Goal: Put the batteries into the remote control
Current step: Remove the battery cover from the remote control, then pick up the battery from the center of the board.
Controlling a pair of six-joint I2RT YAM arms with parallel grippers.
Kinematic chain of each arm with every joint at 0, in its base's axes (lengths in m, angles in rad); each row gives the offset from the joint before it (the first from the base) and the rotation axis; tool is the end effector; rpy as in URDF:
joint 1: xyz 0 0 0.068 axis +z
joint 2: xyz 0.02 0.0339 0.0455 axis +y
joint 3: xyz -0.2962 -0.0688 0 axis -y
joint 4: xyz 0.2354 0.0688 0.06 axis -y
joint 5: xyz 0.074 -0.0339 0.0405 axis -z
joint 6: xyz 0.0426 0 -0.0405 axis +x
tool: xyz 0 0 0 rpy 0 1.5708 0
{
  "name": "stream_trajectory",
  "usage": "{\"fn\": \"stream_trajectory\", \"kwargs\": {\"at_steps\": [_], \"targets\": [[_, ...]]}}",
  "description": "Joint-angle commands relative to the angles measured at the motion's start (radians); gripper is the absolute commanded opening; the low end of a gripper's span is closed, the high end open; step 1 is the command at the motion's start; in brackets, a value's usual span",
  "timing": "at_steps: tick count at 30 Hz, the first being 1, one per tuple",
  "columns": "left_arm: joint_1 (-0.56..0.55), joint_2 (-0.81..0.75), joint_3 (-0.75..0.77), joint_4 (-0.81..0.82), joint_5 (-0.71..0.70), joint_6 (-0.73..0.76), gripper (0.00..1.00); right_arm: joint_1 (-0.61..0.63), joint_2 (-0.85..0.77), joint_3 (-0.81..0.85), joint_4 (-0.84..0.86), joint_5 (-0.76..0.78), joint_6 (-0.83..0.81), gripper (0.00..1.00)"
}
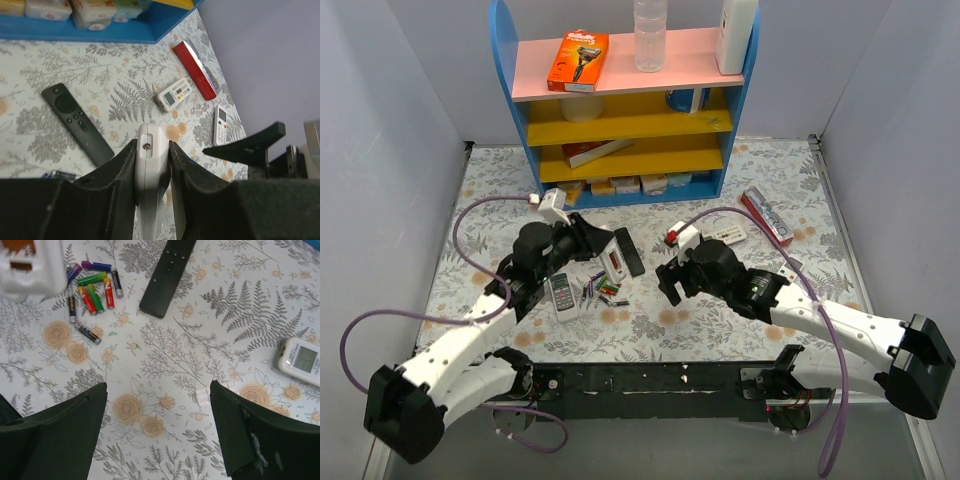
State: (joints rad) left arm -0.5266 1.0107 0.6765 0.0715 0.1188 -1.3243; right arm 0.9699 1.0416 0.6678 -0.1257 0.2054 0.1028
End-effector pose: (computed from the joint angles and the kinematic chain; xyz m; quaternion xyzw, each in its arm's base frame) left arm 0.1851 -0.1134 0.3137 -0.2744 0.7441 -0.5135 0.3277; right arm 0.1276 0.1708 0.2837 -0.3119 0.7982 0.1837 0.4815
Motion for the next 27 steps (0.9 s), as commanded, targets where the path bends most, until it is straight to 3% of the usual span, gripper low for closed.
{"fn": "stream_trajectory", "kwargs": {"at_steps": [1, 7, 12, 19, 24, 27], "targets": [[0.010, -0.237, -0.118, -0.039, -0.054, -0.024, 0.00, 0.000, 0.102, 0.143, -0.060, -0.081, 0.029, 0.87], [0.017, -0.556, -0.232, -0.180, -0.079, -0.018, 0.00, 0.024, 0.297, 0.266, -0.101, -0.158, -0.017, 0.77], [0.017, -0.705, -0.250, -0.305, -0.106, -0.030, 0.00, 0.056, 0.466, 0.366, -0.149, -0.162, -0.066, 0.73], [0.017, -0.788, -0.253, -0.415, -0.107, -0.064, 0.00, 0.104, 0.678, 0.544, -0.238, -0.147, -0.146, 0.64], [0.017, -0.790, -0.250, -0.421, -0.087, -0.075, 0.00, 0.130, 0.770, 0.627, -0.273, -0.164, -0.196, 0.51], [0.017, -0.791, -0.247, -0.424, -0.087, -0.075, 0.00, 0.142, 0.825, 0.674, -0.302, -0.176, -0.224, 0.50]]}}
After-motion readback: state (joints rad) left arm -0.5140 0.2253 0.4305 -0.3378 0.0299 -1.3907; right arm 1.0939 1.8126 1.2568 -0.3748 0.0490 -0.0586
